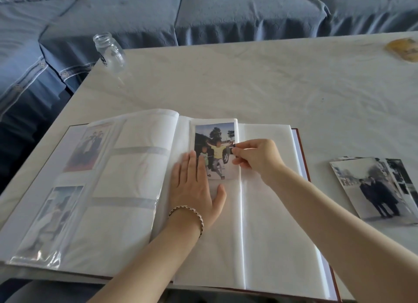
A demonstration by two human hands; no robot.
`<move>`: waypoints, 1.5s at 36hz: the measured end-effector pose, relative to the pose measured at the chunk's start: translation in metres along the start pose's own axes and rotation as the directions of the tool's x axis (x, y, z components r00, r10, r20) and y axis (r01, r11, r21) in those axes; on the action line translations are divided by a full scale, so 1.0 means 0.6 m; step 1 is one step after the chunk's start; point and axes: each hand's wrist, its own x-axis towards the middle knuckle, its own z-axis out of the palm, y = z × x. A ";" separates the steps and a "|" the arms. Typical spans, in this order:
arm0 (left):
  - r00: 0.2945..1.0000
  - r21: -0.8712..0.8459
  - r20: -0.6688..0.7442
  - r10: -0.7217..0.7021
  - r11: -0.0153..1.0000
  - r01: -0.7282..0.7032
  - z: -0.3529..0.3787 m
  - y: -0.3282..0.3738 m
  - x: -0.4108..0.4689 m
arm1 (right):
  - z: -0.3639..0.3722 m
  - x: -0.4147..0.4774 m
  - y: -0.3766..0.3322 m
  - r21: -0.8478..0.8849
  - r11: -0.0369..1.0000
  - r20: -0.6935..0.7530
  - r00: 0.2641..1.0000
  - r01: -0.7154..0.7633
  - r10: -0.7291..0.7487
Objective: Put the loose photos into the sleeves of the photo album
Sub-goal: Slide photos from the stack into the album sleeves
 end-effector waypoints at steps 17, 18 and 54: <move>1.000 -0.010 -0.012 -0.002 1.000 0.002 0.004 -0.001 0.001 | 0.016 -0.031 0.024 -0.294 0.937 -0.146 0.959 0.191 -0.241; 1.000 -0.011 -0.014 0.000 1.000 0.000 0.004 -0.001 0.001 | 0.017 -0.033 0.025 -0.303 0.932 -0.162 0.953 0.200 -0.257; 1.000 -0.014 -0.001 0.013 1.000 -0.013 0.003 -0.001 0.001 | 0.032 -0.042 0.031 -0.260 0.928 -0.183 0.930 0.268 -0.320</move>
